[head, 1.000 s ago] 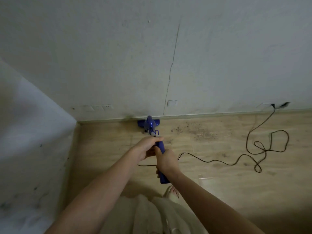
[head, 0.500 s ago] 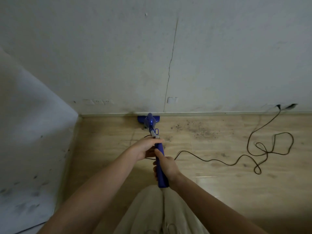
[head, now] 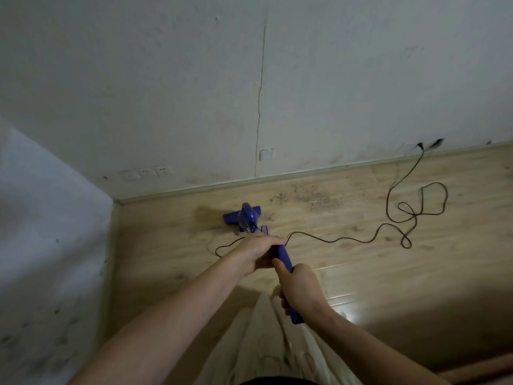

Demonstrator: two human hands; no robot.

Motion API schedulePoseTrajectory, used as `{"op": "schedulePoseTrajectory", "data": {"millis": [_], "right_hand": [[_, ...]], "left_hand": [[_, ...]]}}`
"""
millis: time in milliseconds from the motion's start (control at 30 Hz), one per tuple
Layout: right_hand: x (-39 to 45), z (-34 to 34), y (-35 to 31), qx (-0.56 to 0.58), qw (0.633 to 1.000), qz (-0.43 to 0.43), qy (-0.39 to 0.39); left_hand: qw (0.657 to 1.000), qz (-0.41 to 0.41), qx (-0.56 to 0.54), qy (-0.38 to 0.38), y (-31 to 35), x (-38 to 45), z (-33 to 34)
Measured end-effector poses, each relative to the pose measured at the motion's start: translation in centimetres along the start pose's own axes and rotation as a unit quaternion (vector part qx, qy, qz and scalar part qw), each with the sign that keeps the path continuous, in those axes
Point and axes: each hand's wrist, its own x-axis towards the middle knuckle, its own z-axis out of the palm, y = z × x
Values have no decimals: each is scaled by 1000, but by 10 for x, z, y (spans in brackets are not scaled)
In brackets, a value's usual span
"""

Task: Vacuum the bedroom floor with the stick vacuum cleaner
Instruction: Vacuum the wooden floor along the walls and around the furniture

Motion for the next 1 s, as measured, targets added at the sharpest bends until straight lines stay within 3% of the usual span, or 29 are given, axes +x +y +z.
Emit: {"op": "schedulePoseTrajectory", "data": {"millis": [233, 533, 833, 1000], "right_hand": [[4, 21, -22, 48, 998, -4, -31], [60, 27, -20, -36, 998, -33, -31], [22, 4, -7, -3, 998, -28, -61], [30, 17, -17, 29, 997, -46, -57]], "left_hand": [[1000, 17, -17, 4, 3, 0, -25], [999, 21, -18, 47, 15, 35, -25], [999, 6, -19, -26, -2, 11, -20], [999, 12, -47, -4, 2, 17, -27]]}}
